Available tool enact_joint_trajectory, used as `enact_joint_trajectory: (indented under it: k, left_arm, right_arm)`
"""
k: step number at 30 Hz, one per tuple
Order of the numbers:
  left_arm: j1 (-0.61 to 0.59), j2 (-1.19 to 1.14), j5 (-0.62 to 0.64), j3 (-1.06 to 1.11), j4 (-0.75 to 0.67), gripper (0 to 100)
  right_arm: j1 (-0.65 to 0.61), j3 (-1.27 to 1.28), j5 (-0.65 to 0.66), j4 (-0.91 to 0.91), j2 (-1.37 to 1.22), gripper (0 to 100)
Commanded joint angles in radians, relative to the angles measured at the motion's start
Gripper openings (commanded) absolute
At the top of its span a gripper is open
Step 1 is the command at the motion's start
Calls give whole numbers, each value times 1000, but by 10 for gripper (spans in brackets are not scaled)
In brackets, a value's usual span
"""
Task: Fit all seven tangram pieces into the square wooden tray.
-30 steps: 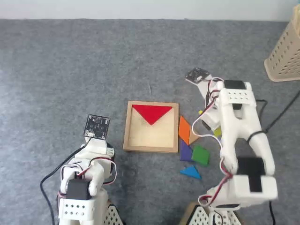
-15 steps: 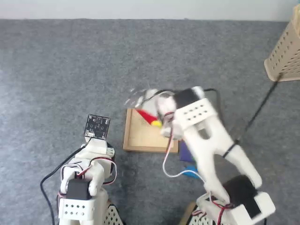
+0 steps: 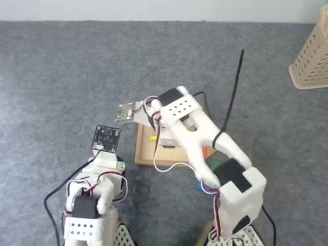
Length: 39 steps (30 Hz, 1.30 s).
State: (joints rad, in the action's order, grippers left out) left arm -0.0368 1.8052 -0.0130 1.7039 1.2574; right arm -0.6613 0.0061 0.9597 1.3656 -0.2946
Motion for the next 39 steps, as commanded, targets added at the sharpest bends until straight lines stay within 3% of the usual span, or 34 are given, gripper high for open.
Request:
enact_joint_trajectory:
  k: [1, 7, 12, 15, 20, 26, 29, 33, 39]
  left_arm:
    - [-5, 21, 6, -19, 6, 12]
    - [-5, 21, 6, -19, 6, 12]
    - [-5, 21, 6, -19, 6, 12]
    - [-5, 21, 6, -19, 6, 12]
    - [-5, 21, 6, -19, 6, 12]
    - [-5, 21, 6, -19, 6, 12]
    - [-5, 21, 6, -19, 6, 12]
    - [-5, 21, 6, -19, 6, 12]
    - [-5, 21, 6, -19, 6, 12]
  right_arm:
    - [-12, -60, 95, -21, 16, 7]
    - [-88, -60, 296, -42, -13, 7]
    - [-122, -132, 308, -85, -117, 7]
    - [-120, -193, 293, -51, -188, 7]
    - [-114, -331, 80, 27, -239, 15]
    - [-79, -448, 61, 137, -246, 209]
    - [-77, -453, 64, 137, -246, 259]
    - [-67, -456, 66, 139, -242, 246]
    - [13, -512, 49, 130, -239, 103]
